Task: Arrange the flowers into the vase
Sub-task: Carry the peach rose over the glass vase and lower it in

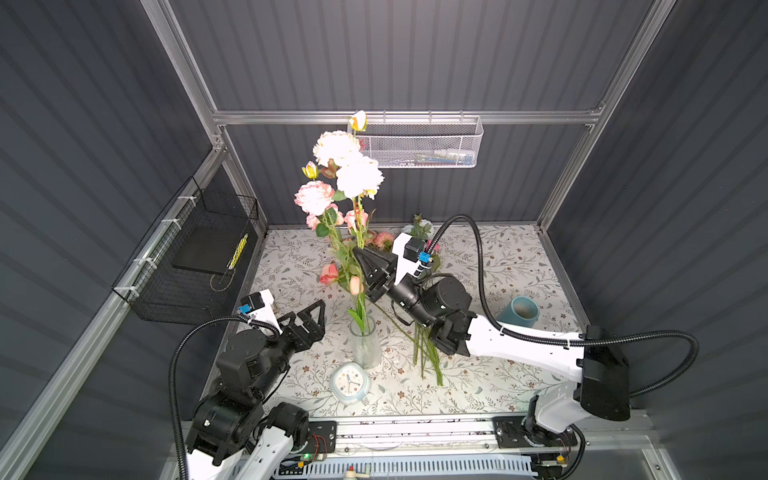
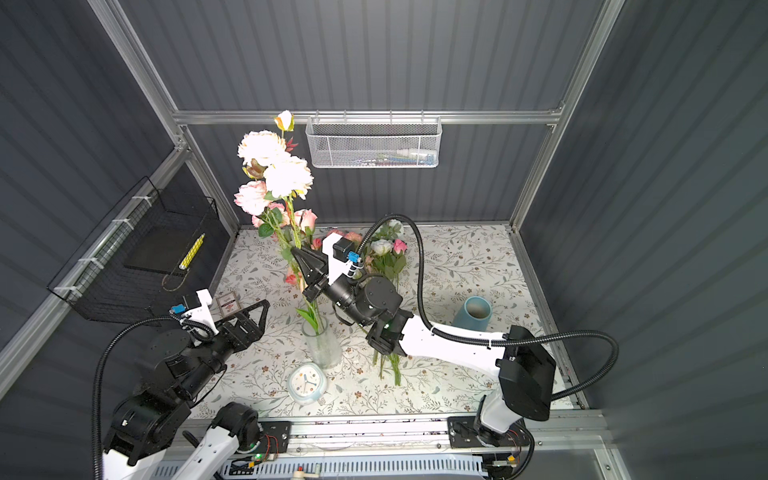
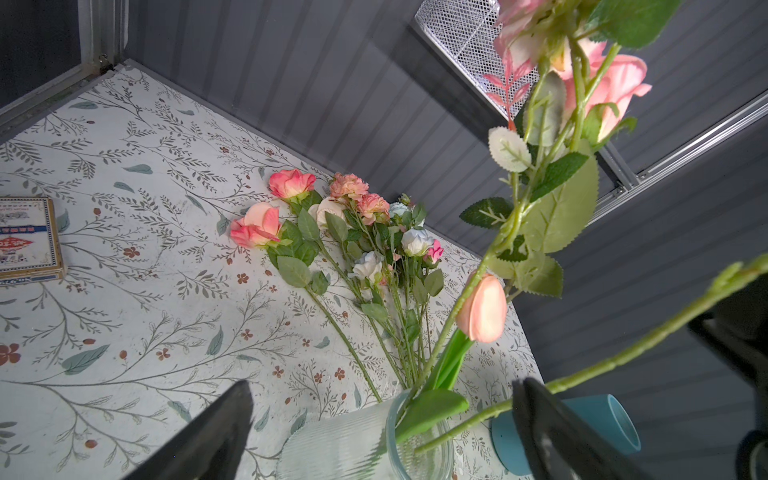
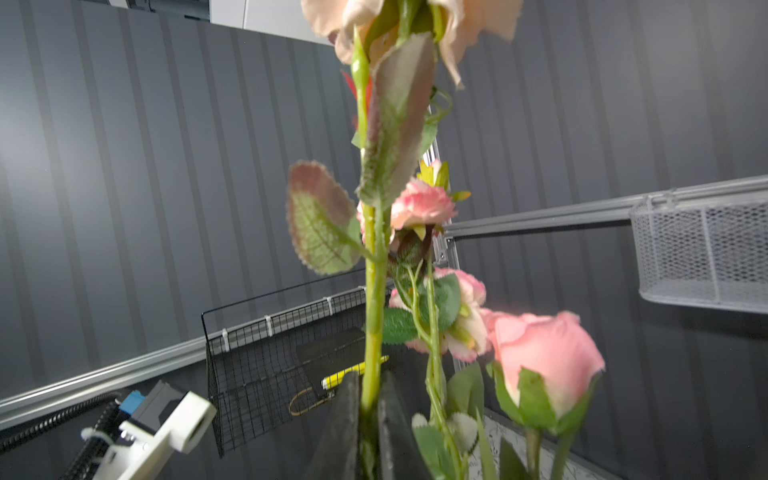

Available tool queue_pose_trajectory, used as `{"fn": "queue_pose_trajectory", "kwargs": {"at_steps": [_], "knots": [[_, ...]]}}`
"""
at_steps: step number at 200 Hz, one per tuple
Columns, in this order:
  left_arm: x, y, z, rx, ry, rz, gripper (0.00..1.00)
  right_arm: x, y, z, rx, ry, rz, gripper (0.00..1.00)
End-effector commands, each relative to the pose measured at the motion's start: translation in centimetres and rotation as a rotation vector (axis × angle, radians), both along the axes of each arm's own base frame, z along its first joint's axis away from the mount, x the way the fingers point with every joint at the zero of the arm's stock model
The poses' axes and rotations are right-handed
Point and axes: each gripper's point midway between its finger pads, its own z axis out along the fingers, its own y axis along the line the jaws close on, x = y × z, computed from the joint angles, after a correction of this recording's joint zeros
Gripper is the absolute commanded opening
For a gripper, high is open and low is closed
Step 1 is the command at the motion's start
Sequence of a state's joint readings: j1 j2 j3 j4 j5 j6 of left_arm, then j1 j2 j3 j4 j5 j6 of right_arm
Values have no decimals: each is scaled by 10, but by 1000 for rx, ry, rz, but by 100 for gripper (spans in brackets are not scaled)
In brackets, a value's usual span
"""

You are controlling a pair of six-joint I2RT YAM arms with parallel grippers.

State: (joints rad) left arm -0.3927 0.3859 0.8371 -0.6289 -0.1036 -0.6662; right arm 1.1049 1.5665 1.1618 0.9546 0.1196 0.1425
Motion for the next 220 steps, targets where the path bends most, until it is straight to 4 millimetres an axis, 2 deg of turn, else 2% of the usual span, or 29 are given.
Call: {"fn": "queue_pose_trajectory", "kwargs": {"at_steps": [1,12,44,88,135,162,220], "knots": [[-4,-1,8,-2,-24,-20,100,-2,-5,-3,34,27,11,0],[-4,-2,8,-3,-26,-25,100,-3,0,-18,0,49,32,0],[-3,-5,8,-4,-30,-40,100,-7,11,-59,-115,126,82,8],[0,-13,6,-6,-26,-73,100,-15,18,-97,-248,223,145,27],[2,-16,0,-9,-19,-85,100,-27,-1,-107,-273,269,162,55],[3,-17,-2,-10,-17,-89,100,-32,-11,-112,-293,297,162,66],[5,-18,-6,-3,-15,-87,100,-43,-50,-120,-308,333,123,74]]}}
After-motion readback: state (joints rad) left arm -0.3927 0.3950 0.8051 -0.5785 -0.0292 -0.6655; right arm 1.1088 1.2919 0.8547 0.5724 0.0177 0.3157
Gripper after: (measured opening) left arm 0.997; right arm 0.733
